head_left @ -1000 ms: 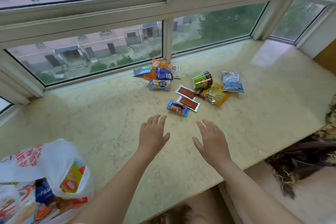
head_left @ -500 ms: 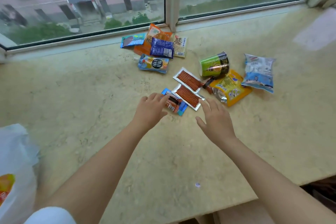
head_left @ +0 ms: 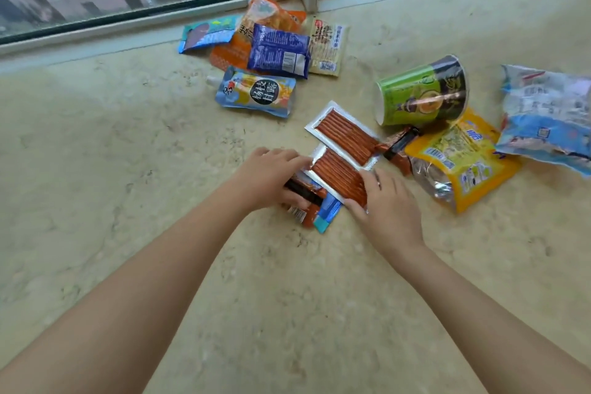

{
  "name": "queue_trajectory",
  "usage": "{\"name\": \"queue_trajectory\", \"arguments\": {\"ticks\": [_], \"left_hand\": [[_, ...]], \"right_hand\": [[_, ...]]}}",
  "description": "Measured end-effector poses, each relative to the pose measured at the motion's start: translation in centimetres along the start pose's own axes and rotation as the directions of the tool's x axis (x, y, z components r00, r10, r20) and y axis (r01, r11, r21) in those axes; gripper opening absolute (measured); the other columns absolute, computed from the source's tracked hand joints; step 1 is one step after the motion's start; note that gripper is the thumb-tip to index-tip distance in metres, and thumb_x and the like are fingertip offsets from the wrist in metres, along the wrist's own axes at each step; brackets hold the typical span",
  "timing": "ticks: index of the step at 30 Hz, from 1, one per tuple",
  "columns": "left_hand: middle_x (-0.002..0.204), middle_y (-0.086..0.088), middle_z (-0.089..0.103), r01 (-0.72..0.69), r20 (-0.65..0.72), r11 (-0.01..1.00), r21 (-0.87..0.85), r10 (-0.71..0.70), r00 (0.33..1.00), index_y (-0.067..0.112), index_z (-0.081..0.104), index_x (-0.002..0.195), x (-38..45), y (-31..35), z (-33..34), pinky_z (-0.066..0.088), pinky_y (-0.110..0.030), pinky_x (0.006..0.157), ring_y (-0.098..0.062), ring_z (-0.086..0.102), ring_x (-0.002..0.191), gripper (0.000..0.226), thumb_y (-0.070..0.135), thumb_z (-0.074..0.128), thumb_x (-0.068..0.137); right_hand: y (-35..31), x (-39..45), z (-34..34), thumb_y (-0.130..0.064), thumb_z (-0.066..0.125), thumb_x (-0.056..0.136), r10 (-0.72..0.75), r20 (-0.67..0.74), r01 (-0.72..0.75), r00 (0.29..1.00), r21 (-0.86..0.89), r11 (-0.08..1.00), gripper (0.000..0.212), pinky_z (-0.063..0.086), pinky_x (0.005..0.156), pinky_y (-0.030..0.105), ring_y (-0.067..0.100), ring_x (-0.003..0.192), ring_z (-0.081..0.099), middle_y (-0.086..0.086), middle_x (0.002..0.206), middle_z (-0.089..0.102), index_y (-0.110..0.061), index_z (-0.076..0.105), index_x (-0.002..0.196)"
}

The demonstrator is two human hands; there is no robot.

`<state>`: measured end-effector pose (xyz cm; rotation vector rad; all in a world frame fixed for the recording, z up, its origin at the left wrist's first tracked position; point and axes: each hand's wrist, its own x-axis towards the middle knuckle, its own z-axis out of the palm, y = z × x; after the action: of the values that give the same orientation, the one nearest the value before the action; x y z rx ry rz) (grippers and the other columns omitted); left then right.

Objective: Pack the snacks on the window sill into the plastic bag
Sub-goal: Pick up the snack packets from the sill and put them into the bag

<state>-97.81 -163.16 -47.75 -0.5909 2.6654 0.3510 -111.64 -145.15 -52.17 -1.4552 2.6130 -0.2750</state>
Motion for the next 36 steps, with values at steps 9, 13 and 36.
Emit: {"name": "queue_trajectory", "arguments": {"ticks": [9, 13, 36], "left_hand": [[0.124, 0.008, 0.05, 0.178, -0.019, 0.975, -0.132, -0.182, 0.983, 0.032, 0.037, 0.135, -3.5, 0.6, 2.3, 0.03, -0.033, 0.095, -0.016, 0.04, 0.116, 0.088, 0.076, 0.064, 0.063], [0.114, 0.008, 0.049, 0.221, -0.001, 0.959, -0.178, -0.224, 0.974, 0.034, 0.044, 0.126, -4.5, 0.8, 2.8, 0.026, -0.028, 0.086, -0.015, 0.037, 0.109, 0.081, 0.075, 0.067, 0.06], [0.087, 0.012, 0.069, 0.373, 0.081, 0.475, -0.797, -0.528, 0.846, 0.041, 0.059, 0.105, -16.0, -0.4, 6.6, 0.054, -0.033, 0.071, -0.009, 0.065, 0.08, 0.046, 0.045, 0.082, 0.065]], "right_hand": [[-1.2, 0.6, -1.1, -0.045, 0.074, 0.075, 0.029, 0.074, -0.039, 0.997, 0.137, 0.99, 0.072, 0.046, 0.082, 0.038, 0.025, 0.106, 0.05, 0.006, 0.114, 0.055, -0.018, 0.046, 0.136], [-1.6, 2.0, -1.9, -0.045, 0.082, 0.065, 0.111, 0.209, -0.151, 0.972, 0.191, 0.97, 0.09, 0.04, 0.092, 0.036, 0.025, 0.117, 0.044, 0.007, 0.123, 0.048, -0.022, 0.038, 0.14], [-8.8, -1.6, -3.2, 0.004, 0.069, 0.081, 0.152, 0.53, -0.533, 0.834, 0.703, 0.471, 0.033, 0.057, 0.07, 0.032, 0.017, 0.077, 0.069, 0.009, 0.092, 0.07, -0.006, 0.056, 0.109]]}}
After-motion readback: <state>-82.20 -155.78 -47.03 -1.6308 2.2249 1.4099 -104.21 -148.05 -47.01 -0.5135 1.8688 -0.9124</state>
